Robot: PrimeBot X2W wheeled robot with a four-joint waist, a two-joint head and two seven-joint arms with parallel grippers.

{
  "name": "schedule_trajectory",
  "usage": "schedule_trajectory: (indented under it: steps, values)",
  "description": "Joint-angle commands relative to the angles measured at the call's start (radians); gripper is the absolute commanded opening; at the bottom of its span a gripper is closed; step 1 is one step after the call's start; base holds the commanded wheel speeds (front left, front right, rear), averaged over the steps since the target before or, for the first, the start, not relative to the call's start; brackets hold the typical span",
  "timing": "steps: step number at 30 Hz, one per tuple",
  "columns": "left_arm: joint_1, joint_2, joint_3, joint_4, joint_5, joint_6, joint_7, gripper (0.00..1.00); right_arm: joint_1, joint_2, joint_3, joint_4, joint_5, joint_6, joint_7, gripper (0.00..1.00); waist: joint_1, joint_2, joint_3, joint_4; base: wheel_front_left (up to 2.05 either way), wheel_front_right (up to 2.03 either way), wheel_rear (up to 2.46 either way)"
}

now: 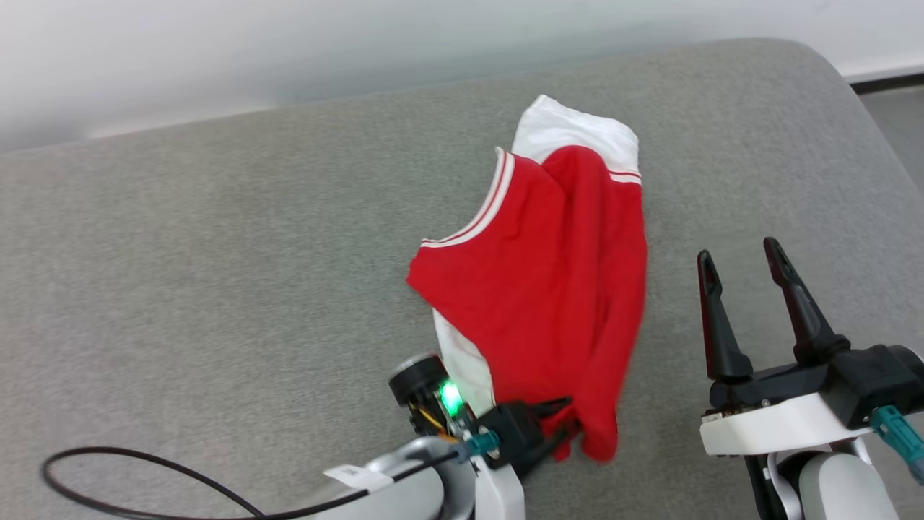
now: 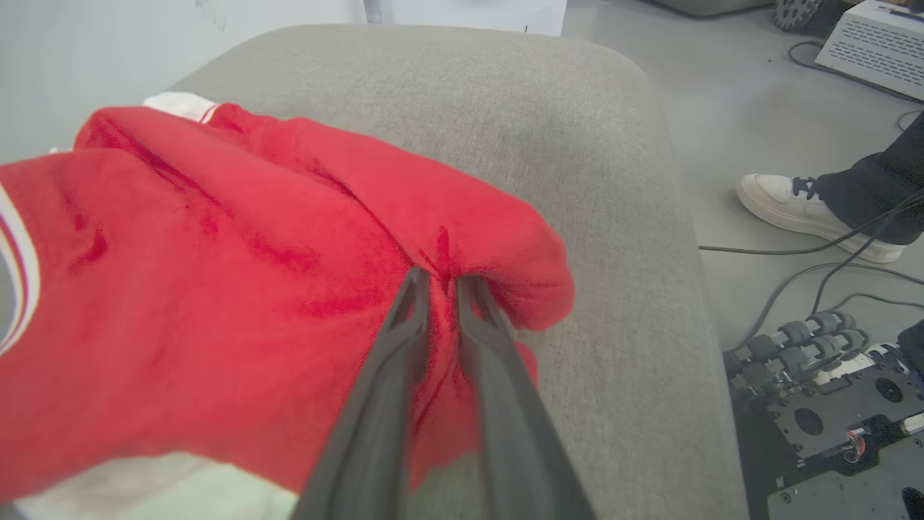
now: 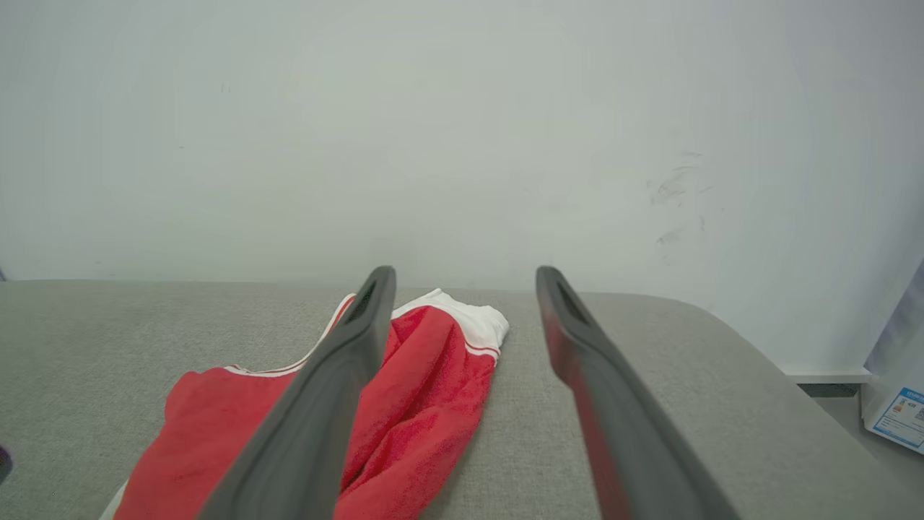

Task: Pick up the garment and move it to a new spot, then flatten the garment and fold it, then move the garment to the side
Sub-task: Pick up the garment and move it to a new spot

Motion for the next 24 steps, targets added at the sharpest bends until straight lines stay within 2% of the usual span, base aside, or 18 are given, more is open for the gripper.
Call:
schedule_trajectory:
  steps: [1, 6, 10, 16, 19, 24]
  values:
    - [0.016, -0.009, 0.000, 0.008, -0.003, -0.002, -0.005, 1.00, 0.010, 0.003, 0.002, 0.002, -0.006, -0.001, -0.002, 1.00, 0.0000, 0.0000, -0.011, 0.015, 0.00, 0.00, 0.00]
    - [0.053, -0.053, 0.052, 0.033, -0.026, 0.016, -0.016, 1.00, 0.025, 0.003, 0.006, 0.007, -0.017, -0.001, -0.002, 1.00, 0.0000, 0.0000, -0.042, 0.065, 0.00, 0.00, 0.00]
    - [0.086, -0.037, 0.158, -0.042, -0.025, 0.047, -0.017, 1.00, 0.036, 0.003, 0.004, 0.005, -0.028, -0.001, -0.002, 1.00, 0.0000, 0.0000, -0.073, 0.104, 0.00, 0.00, 0.00]
    - [0.152, 0.054, 0.386, -0.170, -0.003, 0.130, -0.016, 1.00, 0.040, -0.001, 0.019, -0.052, -0.012, -0.001, -0.002, 1.00, 0.0000, 0.0000, -0.109, 0.149, 0.00, 0.00, 0.00]
    - [0.211, 0.088, 0.545, -0.230, -0.012, 0.198, -0.016, 1.00, 0.050, -0.014, 0.019, -0.072, -0.007, -0.001, -0.002, 1.00, 0.0000, 0.0000, -0.121, 0.159, 0.00, 0.00, 0.00]
    - [0.369, 0.084, 0.761, -0.315, 0.003, 0.270, -0.016, 1.00, 0.072, -0.013, 0.018, -0.080, -0.004, -0.001, -0.002, 1.00, 0.0000, 0.0000, -0.143, 0.164, 0.00, 0.00, 0.00]
